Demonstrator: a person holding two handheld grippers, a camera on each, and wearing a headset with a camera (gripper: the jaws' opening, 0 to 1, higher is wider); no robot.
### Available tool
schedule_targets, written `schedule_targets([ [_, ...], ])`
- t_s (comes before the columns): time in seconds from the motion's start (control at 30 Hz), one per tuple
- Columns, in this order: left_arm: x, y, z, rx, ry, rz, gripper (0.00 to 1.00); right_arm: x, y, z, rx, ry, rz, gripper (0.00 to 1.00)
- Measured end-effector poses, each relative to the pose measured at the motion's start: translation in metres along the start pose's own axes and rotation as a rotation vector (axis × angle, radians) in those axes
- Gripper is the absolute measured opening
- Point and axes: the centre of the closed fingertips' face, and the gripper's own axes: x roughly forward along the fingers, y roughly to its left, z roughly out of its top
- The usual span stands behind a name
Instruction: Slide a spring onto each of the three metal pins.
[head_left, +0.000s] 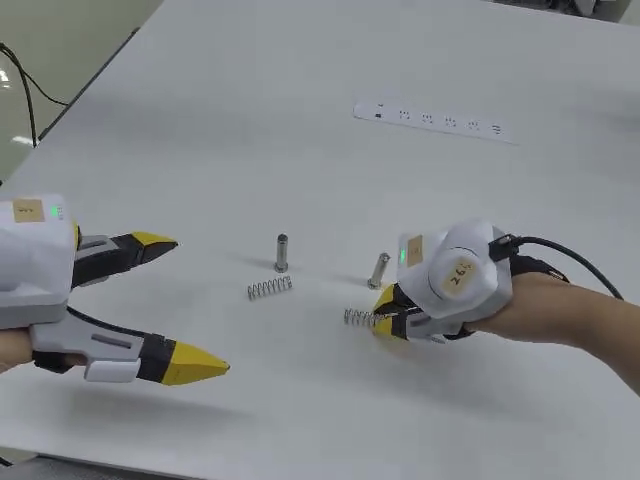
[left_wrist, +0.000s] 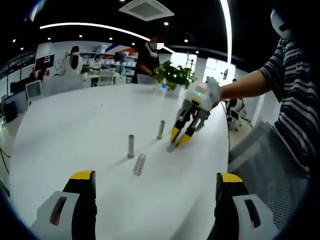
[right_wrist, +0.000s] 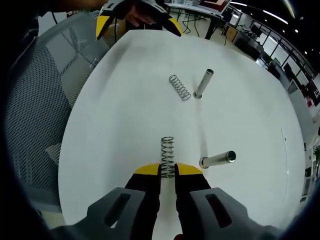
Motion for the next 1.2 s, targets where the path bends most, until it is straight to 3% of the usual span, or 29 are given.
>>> schedule_targets([
  [0.17, 0.003, -0.002, 0.001, 0.003, 0.005, -0.009, 0.97, -0.003, 0.0, 0.0, -0.013, 0.005, -0.008, 0.08],
  [0.33, 0.007, -0.008, 0.003, 0.012, 0.008, -0.031, 0.96, -0.017, -0.004, 0.006, 0.015, -0.031, -0.03, 0.08],
  [0.67, 0.016, -0.023, 0.011, 0.017, 0.011, -0.099, 0.89, -0.042, -0.003, 0.01, 0.023, -0.045, -0.062, 0.08],
  [1.2, 0.048, -0.045, 0.025, 0.064, 0.027, -0.205, 0.76, -0.066, 0.013, 0.027, -0.012, -0.063, -0.079, 0.08],
])
